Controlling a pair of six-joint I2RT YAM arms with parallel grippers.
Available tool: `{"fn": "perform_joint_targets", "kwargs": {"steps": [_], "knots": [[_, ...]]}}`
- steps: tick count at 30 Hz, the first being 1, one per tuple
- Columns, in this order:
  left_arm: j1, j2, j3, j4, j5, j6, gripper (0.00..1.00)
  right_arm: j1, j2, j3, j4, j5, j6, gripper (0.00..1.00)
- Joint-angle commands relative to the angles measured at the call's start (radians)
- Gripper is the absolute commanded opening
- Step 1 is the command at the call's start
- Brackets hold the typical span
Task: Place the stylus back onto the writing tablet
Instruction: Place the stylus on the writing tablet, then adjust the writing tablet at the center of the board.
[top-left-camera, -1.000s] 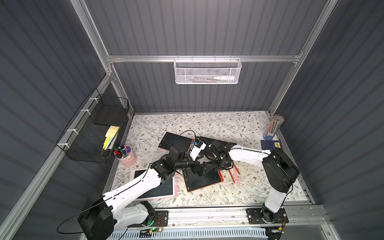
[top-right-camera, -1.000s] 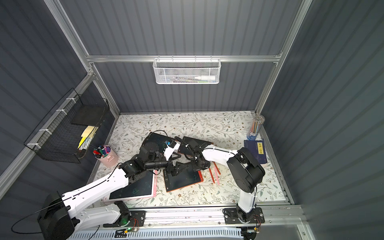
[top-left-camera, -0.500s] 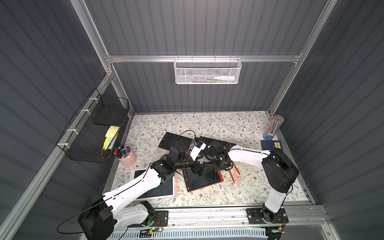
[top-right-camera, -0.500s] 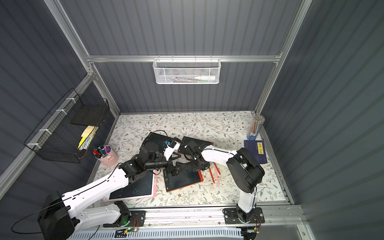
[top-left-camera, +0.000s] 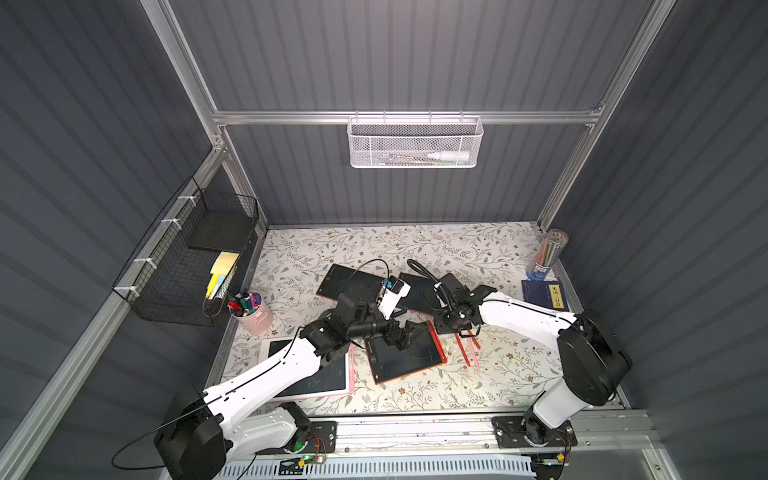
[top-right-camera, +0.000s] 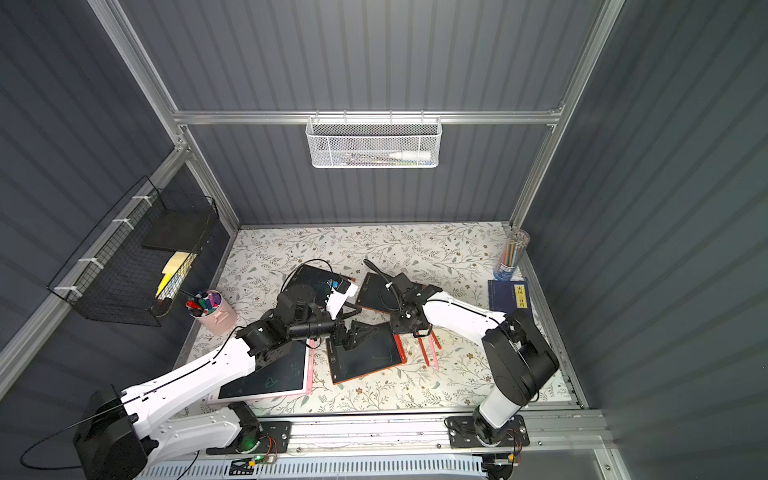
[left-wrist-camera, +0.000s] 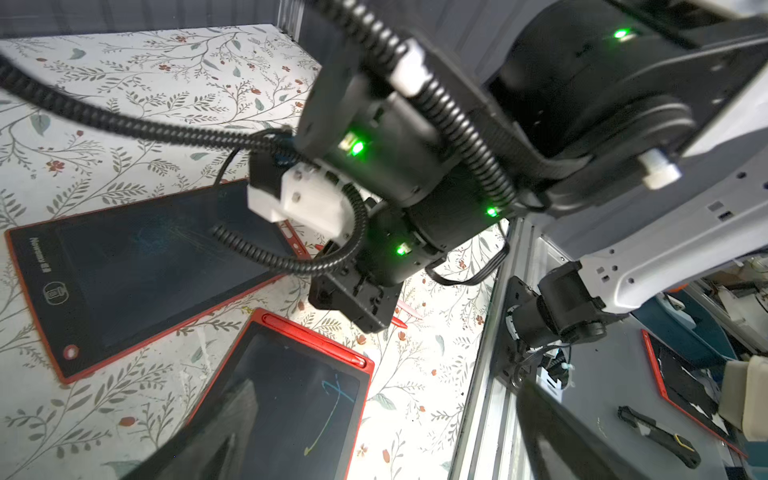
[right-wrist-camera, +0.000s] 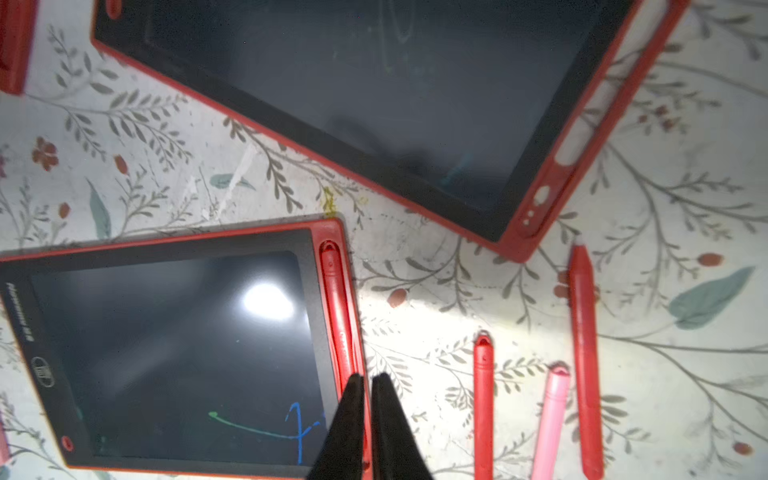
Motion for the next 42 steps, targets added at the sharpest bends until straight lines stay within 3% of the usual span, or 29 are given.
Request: {"fn": "perform_joint_targets", "kwargs": {"steps": [1, 8, 11, 17, 22, 25, 30, 42], "knots": [[-0.004, -0.015, 0.027, 0.021, -0.075, -0.117, 0.99, -0.010, -0.020, -0.034, 0.012, -0.031, -0.022, 0.15], [-0.004, -0.069, 0.004, -0.132, -0.283, -0.338, 0.99, -0.010, -0.059, -0.085, 0.040, -0.083, -0.052, 0.23], [-0.004, -0.075, -0.026, -0.169, -0.314, -0.431, 0.99, -0.012, -0.085, -0.117, 0.058, -0.085, -0.043, 0.25], [-0.004, -0.117, -0.075, -0.161, -0.326, -0.477, 0.99, -0.075, -0.089, -0.113, 0.097, -0.070, -0.014, 0.34], [-0.004, -0.133, -0.152, -0.126, -0.290, -0.519, 0.99, -0.102, -0.002, 0.011, 0.016, 0.064, -0.028, 0.44], [-0.005, -0.140, -0.157, -0.131, -0.326, -0.515, 0.99, -0.153, 0.045, 0.053, 0.014, 0.100, 0.003, 0.44], [-0.004, -0.140, -0.184, -0.073, -0.301, -0.487, 0.99, -0.228, 0.134, 0.107, 0.030, 0.087, 0.022, 0.29], [-0.004, -0.077, -0.115, -0.038, -0.316, -0.378, 0.99, -0.279, 0.274, 0.203, 0.047, 0.056, 0.019, 0.30]]}}
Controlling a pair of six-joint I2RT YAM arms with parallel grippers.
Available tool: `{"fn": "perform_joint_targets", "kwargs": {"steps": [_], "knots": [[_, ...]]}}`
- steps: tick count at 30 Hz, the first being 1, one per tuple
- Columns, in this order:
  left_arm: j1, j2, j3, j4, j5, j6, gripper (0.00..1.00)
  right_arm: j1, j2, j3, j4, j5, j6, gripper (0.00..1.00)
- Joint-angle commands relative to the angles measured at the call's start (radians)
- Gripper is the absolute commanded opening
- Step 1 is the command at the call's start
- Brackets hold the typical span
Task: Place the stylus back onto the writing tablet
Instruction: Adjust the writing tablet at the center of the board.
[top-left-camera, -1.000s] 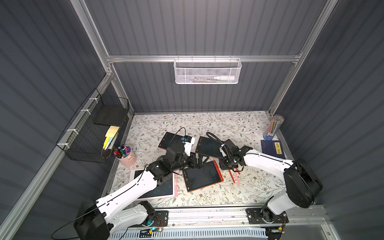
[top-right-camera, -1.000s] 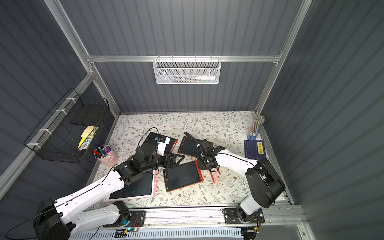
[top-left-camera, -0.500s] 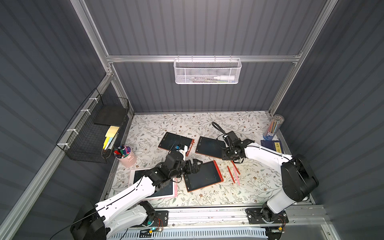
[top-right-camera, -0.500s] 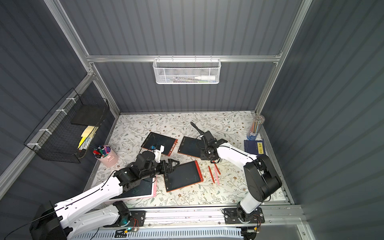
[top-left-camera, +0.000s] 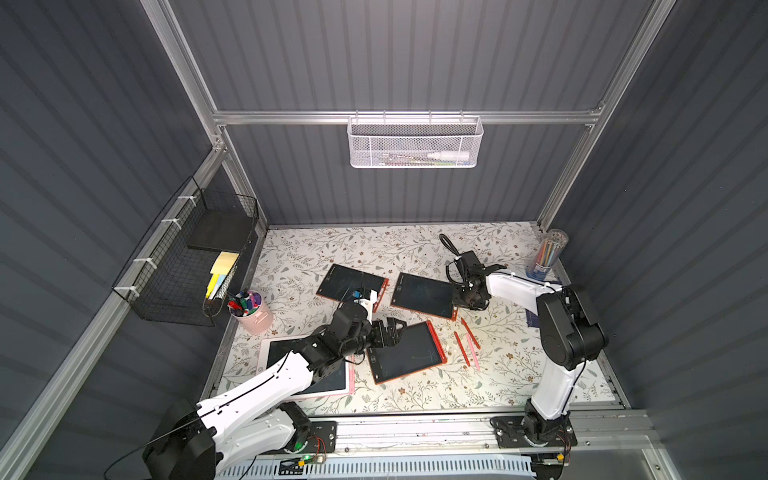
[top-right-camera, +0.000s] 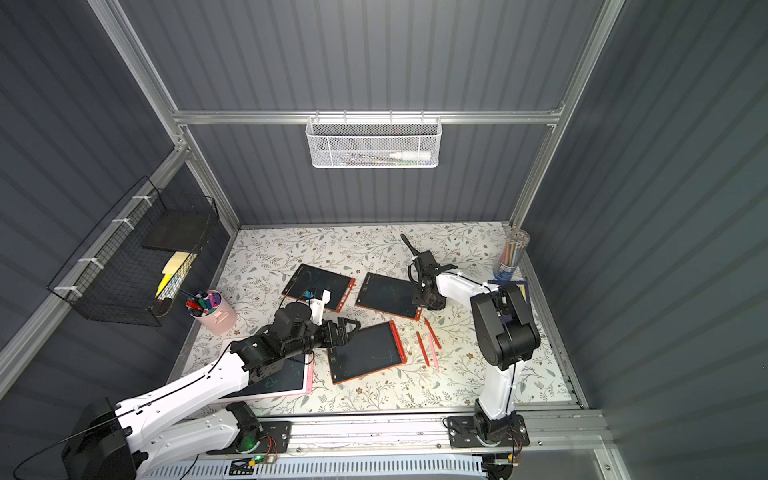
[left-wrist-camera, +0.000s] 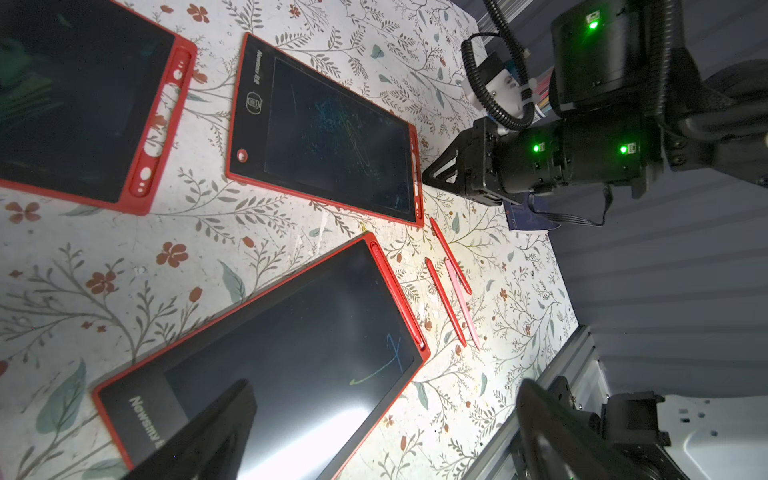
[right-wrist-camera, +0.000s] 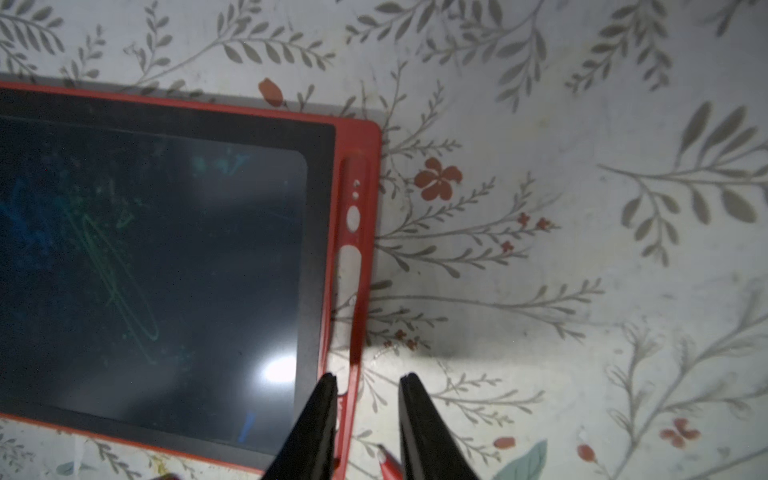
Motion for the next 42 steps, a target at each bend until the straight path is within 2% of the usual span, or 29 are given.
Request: {"fn": "perform_joint_targets", "kwargs": {"steps": [1, 3, 7, 14, 18, 21, 26, 30, 36, 42], "knots": [[-0.004, 0.011, 0.054, 0.017, -0.005, 0.055, 0.99, 0.000, 0.023, 0.036, -0.005, 0.003, 0.005, 0.30], [-0.004, 0.015, 0.055, -0.011, -0.023, 0.000, 0.99, 0.000, 0.035, 0.046, -0.008, 0.005, 0.004, 0.30], [-0.004, 0.013, 0.013, -0.023, -0.026, -0.011, 0.99, 0.000, 0.053, 0.050, -0.013, 0.019, 0.000, 0.29], [-0.004, -0.112, -0.025, -0.042, -0.053, -0.038, 0.99, -0.002, 0.071, 0.054, -0.026, 0.031, -0.007, 0.26], [-0.004, -0.141, -0.003, -0.009, -0.042, 0.004, 0.99, -0.002, 0.083, 0.050, -0.026, 0.030, -0.014, 0.24], [-0.004, -0.121, 0.050, -0.013, -0.042, -0.016, 0.99, -0.002, 0.087, 0.038, -0.026, 0.037, -0.018, 0.22], [-0.003, 0.058, 0.214, -0.019, -0.099, 0.114, 0.99, -0.007, 0.094, 0.031, -0.014, 0.036, -0.058, 0.15], [0.011, 0.202, 0.335, 0.008, -0.111, 0.204, 0.98, -0.024, 0.091, 0.022, 0.014, -0.025, -0.118, 0.11], [0.169, 0.289, 0.333, 0.082, 0.039, 0.368, 0.99, -0.041, 0.091, 0.036, 0.003, -0.040, -0.170, 0.09], [0.176, 0.387, 0.439, 0.088, 0.065, 0.534, 0.99, -0.042, 0.073, 0.041, -0.008, -0.068, -0.174, 0.10]]}}
